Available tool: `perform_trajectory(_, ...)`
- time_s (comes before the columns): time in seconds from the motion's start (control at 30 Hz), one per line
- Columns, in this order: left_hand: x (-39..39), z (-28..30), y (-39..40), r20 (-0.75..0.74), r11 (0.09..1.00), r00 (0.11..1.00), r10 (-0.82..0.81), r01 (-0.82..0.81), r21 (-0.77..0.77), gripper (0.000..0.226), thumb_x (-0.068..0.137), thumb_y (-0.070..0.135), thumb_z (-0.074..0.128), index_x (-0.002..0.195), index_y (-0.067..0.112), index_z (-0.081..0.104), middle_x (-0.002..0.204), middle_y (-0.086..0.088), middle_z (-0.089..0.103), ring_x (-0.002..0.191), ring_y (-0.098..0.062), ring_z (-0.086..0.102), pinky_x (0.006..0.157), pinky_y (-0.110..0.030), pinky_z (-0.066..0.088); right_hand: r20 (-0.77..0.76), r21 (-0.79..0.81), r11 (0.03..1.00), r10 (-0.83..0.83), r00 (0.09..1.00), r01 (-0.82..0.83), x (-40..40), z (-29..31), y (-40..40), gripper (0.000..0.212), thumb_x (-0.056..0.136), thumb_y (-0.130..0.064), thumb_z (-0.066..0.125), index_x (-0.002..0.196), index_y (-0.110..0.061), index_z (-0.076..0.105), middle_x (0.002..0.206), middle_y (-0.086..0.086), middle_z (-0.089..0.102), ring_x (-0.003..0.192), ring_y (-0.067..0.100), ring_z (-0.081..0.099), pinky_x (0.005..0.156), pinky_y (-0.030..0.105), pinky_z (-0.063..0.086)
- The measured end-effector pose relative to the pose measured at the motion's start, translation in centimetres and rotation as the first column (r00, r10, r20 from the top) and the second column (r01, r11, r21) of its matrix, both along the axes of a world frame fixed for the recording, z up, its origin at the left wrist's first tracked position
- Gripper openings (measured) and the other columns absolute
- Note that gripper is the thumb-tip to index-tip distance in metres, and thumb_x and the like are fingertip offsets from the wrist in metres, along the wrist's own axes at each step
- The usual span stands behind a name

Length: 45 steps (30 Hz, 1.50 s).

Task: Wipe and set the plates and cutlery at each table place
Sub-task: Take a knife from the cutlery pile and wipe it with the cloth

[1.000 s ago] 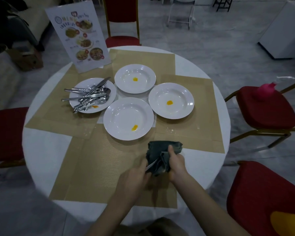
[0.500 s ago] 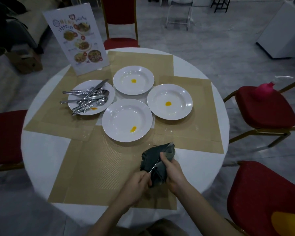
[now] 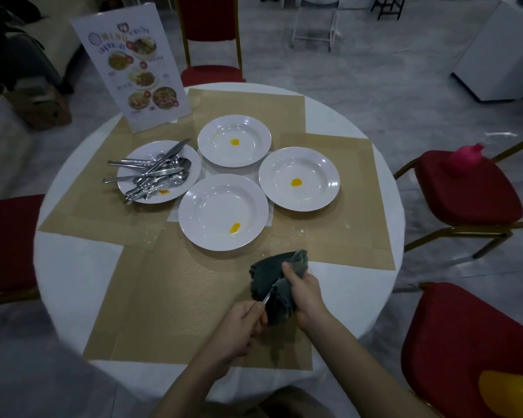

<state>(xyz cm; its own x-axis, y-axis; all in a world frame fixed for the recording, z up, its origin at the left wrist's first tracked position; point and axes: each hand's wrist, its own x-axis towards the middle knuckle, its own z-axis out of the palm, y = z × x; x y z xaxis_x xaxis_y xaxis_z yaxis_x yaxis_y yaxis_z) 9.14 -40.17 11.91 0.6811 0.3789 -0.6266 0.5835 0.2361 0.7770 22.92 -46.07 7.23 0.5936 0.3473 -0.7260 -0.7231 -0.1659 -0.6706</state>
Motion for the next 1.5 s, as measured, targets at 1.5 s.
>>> perform_trajectory(1.5,-0.2,-0.9,1.4,-0.006,0.939,0.979,0.202,-0.195,-0.282,0.032,0.099,0.028,0.044,0.071,0.013,0.052,0.052,0.003,0.024,0.043,-0.010,0.017,0.041,-0.024,0.014,0.091,0.140,0.988,0.052,0.994,-0.065,-2.4,0.9,-0.9,0.025,0.093,-0.028,0.062,0.112,-0.012,0.063,0.105,0.012,0.073,0.098,0.027,0.070,0.088,0.039,0.056)
